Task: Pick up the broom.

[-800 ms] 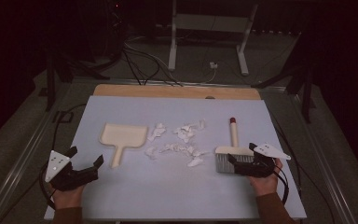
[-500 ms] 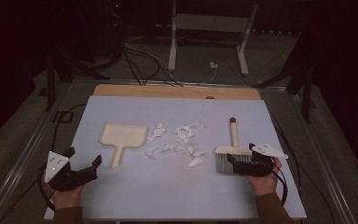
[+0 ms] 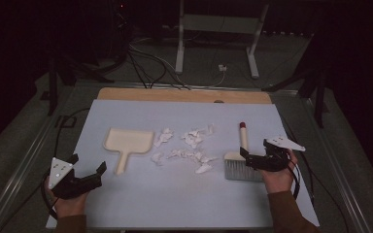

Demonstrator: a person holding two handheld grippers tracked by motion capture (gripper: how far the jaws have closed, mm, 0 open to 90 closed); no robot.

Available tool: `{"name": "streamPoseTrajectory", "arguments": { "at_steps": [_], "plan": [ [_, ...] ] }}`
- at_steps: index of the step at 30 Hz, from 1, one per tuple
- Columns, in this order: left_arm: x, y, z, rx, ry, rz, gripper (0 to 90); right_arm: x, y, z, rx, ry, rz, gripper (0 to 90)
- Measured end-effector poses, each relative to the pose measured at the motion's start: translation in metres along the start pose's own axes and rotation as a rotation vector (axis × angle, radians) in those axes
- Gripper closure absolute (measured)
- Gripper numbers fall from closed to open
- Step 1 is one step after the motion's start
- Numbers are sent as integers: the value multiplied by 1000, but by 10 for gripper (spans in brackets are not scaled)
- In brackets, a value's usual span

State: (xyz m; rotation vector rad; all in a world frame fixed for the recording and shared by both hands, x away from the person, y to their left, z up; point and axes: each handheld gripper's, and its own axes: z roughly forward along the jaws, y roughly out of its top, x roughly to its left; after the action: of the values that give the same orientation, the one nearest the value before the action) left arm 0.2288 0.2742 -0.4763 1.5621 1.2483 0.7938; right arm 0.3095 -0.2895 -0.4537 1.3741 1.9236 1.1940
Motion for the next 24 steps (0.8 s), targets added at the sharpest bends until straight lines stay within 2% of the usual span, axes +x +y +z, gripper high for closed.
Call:
{"name": "streamPoseTrajectory", "arguments": {
  "at_steps": [7,12,24],
  "plan": [
    [0,-2,2,9,2,-2,12,-4,20,11,44,-21,4,0],
    [-1,-3,4,15,2,0,12,-9,32,21,56,-37,34,0],
    [-3,-4,5,16,11,5,12,-19,48,45,93,-81,37,0]
  ]
}}
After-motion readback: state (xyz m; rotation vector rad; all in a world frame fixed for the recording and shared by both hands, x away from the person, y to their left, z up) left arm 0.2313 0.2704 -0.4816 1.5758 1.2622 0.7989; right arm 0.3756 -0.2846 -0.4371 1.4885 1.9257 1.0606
